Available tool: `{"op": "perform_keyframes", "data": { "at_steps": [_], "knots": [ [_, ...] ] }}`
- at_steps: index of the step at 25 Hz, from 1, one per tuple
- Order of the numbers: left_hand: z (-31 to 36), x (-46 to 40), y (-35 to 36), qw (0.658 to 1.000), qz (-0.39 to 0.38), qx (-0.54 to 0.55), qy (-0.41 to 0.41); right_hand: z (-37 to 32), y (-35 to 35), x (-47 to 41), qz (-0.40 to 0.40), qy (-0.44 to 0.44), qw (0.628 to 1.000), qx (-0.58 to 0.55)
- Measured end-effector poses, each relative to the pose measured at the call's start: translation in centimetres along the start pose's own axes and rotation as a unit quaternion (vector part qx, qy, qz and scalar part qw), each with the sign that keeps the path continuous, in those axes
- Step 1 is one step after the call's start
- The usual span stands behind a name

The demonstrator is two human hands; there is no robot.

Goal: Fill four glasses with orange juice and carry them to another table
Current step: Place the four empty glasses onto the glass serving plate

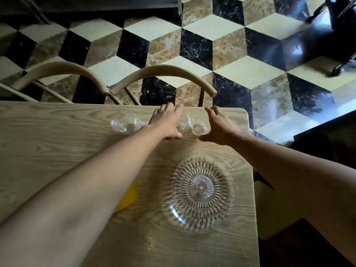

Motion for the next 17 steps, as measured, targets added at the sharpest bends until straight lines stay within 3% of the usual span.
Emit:
{"op": "perform_keyframes", "data": {
  "at_steps": [11, 17],
  "knots": [
    [0.5, 1.4, -0.3, 1.000, -0.002, -0.005, -0.014, 0.5, -0.8, 2.1, 0.038, 0.000, 0.997, -0.062],
    [1.9, 6.8, -1.3, 0.997, 0.011, 0.066, -0.034, 0.7, -1.7, 8.4, 0.049, -0.006, 0.996, -0.077]
  ]
}}
Point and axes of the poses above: each hand's wrist, its own x-axis away from the middle knuckle, its own y-axis out of the palm, z = x × y, the point moved 9 cm from there along -x, towards the middle knuckle, and after that the axes turned 4 degrees about -x, right-handed, at the moved point
